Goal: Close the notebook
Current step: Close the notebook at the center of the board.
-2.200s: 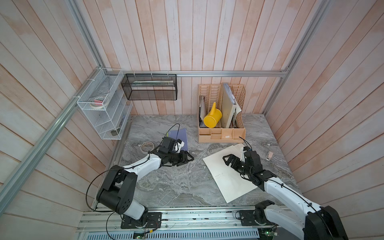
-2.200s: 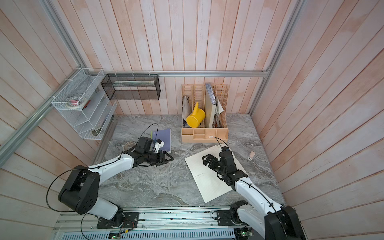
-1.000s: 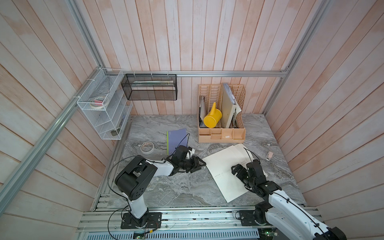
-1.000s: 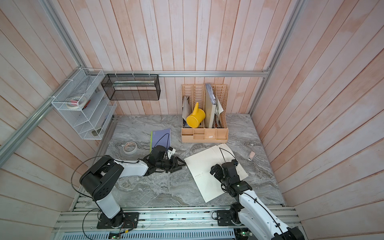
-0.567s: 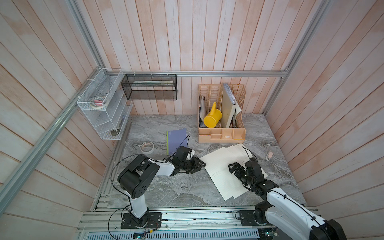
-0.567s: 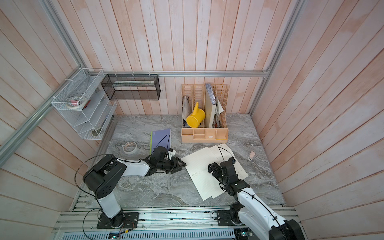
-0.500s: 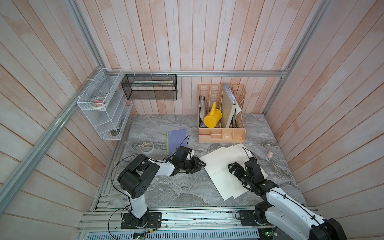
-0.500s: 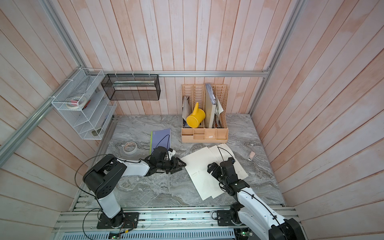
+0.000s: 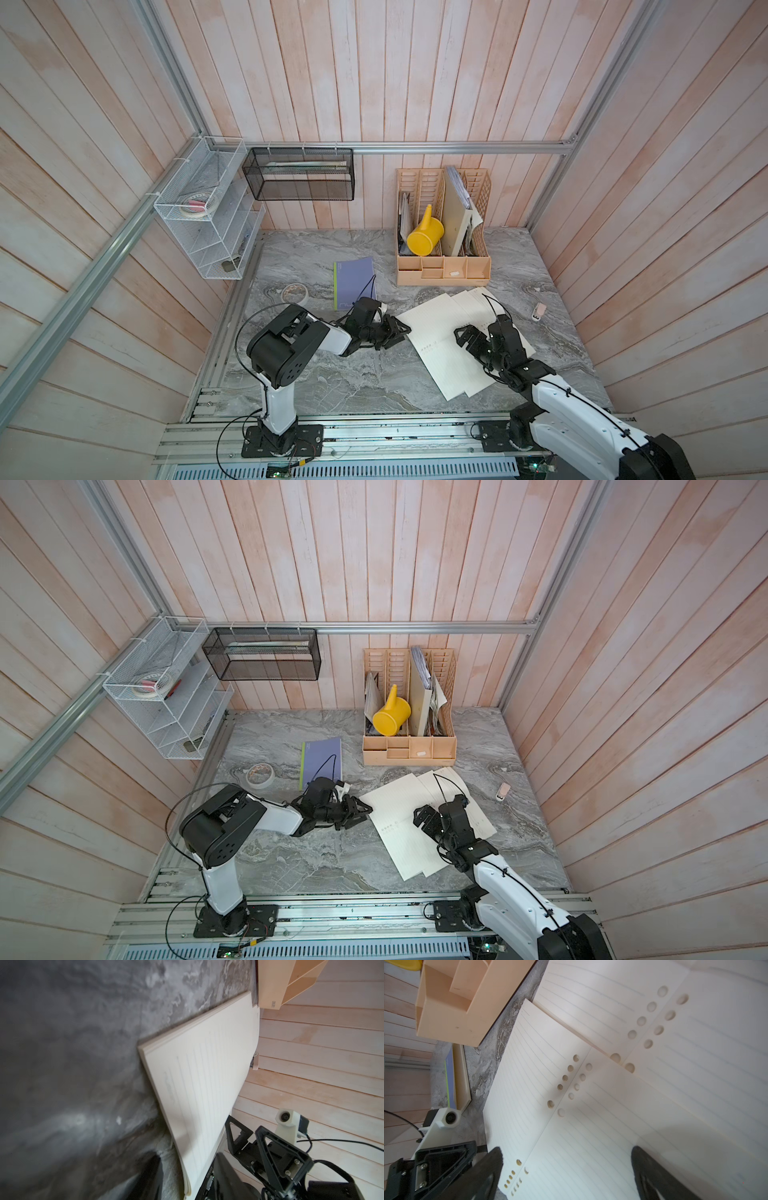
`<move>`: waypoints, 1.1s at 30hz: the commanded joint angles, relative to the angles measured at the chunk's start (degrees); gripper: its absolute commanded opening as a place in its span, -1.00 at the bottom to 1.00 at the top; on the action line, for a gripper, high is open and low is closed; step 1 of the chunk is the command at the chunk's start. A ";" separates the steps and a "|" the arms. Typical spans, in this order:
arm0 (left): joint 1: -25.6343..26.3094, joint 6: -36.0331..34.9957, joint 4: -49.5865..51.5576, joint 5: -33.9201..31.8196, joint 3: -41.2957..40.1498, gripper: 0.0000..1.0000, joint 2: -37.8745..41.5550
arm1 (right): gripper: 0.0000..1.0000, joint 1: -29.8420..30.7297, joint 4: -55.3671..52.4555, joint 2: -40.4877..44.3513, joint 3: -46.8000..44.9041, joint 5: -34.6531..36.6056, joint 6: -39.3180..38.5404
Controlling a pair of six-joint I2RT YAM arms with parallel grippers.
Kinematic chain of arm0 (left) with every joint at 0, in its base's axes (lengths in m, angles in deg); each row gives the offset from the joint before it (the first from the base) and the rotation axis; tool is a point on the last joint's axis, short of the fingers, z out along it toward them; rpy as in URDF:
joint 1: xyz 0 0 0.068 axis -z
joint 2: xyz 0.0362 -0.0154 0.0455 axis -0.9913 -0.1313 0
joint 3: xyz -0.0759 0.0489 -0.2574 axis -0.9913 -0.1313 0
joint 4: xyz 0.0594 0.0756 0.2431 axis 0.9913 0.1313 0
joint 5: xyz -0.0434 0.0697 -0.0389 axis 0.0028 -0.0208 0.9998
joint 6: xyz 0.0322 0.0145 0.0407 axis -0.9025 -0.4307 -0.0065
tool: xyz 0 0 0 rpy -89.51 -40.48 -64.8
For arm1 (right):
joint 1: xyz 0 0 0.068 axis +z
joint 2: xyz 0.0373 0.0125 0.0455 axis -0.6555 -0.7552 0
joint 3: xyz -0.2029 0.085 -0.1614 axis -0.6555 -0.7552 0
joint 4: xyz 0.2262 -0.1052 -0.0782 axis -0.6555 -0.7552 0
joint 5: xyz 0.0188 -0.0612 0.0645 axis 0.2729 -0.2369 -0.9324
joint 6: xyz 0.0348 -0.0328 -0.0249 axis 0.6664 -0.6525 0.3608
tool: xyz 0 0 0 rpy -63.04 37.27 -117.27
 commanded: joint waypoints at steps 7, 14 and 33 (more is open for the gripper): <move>0.67 2.39 -4.08 -5.90 -1.57 -0.32 -3.22 | 0.96 0.44 -4.32 -1.01 -1.48 -2.32 0.51; 0.85 3.67 -10.83 -5.82 -3.92 -0.72 -4.96 | 0.97 0.45 -4.29 -1.00 -1.48 -2.38 0.13; 1.19 -1.93 -16.13 -10.93 -12.90 -1.00 8.28 | 0.97 0.49 -6.59 -0.29 5.04 -2.83 -3.18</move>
